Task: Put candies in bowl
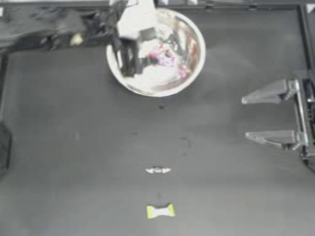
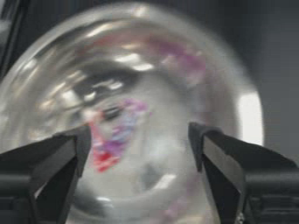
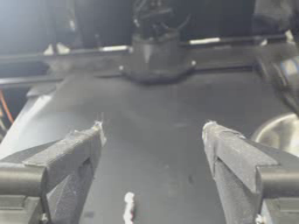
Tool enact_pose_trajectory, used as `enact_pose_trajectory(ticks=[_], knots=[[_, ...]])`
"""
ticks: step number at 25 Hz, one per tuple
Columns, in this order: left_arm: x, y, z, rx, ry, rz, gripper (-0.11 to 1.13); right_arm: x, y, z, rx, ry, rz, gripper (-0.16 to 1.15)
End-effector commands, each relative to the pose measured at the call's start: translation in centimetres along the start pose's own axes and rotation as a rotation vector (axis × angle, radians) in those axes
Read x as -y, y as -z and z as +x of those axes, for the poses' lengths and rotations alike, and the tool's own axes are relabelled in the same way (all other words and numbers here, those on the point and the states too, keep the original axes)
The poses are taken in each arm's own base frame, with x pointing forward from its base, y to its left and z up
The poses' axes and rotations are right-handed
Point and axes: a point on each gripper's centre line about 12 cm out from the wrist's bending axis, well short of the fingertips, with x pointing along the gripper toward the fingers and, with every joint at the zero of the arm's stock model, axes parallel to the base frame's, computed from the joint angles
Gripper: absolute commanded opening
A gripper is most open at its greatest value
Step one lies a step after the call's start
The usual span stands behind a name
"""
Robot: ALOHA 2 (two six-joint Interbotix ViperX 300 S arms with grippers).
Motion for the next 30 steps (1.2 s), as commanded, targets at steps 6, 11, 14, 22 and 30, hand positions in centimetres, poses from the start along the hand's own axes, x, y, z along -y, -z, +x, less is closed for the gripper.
enact_pose_trajectory(ticks=[6, 11, 14, 22, 30], knots=[[6.2, -1.3, -11.2, 0.22, 0.12, -0.007, 0.96, 0.0, -0.9, 0.2, 0.01, 0.003, 0.003, 0.98], [8.7, 1.6, -15.2, 0.37, 0.16, -0.038, 0.96, 0.0, -1.1, 0.2, 0.007, 0.005, 0.001, 0.98], [9.4, 4.1, -16.7, 0.459, 0.154, -0.05, 0.96, 0.0, -1.3, 0.3, 0.008, 0.007, 0.002, 0.98], [10.3, 8.0, -18.6, 0.543, 0.179, -0.112, 0.96, 0.2, -2.1, 0.9, -0.053, 0.036, 0.015, 0.98], [10.5, 9.5, -17.9, 0.524, 0.175, -0.121, 0.96, -0.8, -2.7, 5.7, -0.444, 0.079, 0.021, 0.98]])
